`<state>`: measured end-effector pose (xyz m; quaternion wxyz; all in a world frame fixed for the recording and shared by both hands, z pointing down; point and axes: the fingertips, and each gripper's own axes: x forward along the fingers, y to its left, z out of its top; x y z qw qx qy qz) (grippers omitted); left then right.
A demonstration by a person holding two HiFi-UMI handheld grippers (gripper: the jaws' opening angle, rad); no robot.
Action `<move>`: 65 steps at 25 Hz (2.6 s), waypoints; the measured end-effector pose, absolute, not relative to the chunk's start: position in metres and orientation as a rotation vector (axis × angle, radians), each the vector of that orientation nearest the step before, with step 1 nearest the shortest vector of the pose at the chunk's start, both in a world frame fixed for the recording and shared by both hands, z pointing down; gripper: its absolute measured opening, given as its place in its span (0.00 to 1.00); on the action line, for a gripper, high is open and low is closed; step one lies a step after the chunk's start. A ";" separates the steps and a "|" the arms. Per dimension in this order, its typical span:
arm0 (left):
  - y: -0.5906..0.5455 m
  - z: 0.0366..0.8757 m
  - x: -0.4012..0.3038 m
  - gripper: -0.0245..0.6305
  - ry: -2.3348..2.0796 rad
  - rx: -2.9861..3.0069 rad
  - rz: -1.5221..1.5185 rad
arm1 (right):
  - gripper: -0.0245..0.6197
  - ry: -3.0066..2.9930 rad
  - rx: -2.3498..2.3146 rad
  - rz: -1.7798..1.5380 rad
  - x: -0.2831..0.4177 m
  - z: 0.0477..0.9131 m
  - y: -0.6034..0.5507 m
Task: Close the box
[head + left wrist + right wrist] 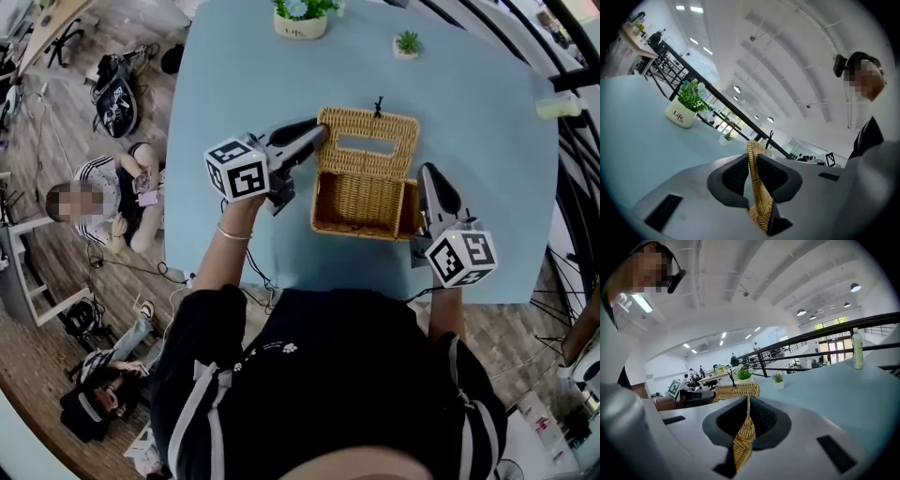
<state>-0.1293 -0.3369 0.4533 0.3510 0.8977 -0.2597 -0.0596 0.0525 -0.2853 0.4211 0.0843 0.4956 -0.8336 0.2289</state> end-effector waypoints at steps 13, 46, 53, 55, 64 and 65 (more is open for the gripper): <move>-0.292 0.419 -0.132 0.13 -0.839 2.687 -0.098 | 0.17 -2.617 1.382 0.503 0.041 0.392 -0.282; -0.205 0.431 -0.132 0.14 -1.153 2.651 0.042 | 0.21 -2.638 1.173 0.494 0.037 0.406 -0.199; -0.194 0.435 -0.134 0.14 -1.161 2.620 0.024 | 0.21 -2.638 1.161 0.503 0.034 0.409 -0.189; -0.193 0.436 -0.136 0.14 -1.171 2.611 0.023 | 0.20 -2.644 1.158 0.517 0.032 0.411 -0.187; -0.181 0.447 -0.135 0.14 -1.198 2.566 0.034 | 0.21 -2.644 1.101 0.544 0.032 0.425 -0.175; -0.178 0.448 -0.134 0.14 -1.202 2.557 0.031 | 0.20 -2.643 1.093 0.550 0.032 0.427 -0.172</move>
